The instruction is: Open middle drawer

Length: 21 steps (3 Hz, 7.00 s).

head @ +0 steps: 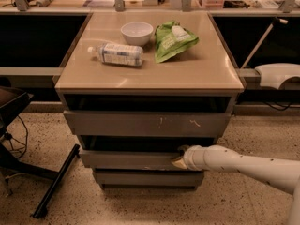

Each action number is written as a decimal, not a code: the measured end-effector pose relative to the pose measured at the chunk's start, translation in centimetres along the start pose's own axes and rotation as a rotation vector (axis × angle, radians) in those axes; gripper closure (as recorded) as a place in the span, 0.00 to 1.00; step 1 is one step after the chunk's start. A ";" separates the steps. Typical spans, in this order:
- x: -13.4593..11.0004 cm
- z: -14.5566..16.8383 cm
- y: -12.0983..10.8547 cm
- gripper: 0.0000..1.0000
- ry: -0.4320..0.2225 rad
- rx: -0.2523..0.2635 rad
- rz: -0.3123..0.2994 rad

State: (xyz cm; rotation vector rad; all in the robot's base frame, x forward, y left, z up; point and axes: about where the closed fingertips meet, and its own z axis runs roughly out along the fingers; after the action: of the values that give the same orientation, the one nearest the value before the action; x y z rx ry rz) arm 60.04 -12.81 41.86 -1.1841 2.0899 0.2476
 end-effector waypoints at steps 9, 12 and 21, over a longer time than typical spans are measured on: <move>2.2 -5.2 7.5 1.00 0.000 0.037 -0.057; 4.8 -7.4 10.1 1.00 0.005 0.019 -0.059; 5.6 -10.0 17.6 1.00 -0.092 0.011 -0.168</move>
Offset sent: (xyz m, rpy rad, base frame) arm -0.3254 -0.0547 0.0039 -0.0486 -0.0876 -0.3189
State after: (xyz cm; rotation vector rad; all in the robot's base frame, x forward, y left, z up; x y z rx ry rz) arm 39.08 -11.47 42.47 -1.3089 1.8981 0.2085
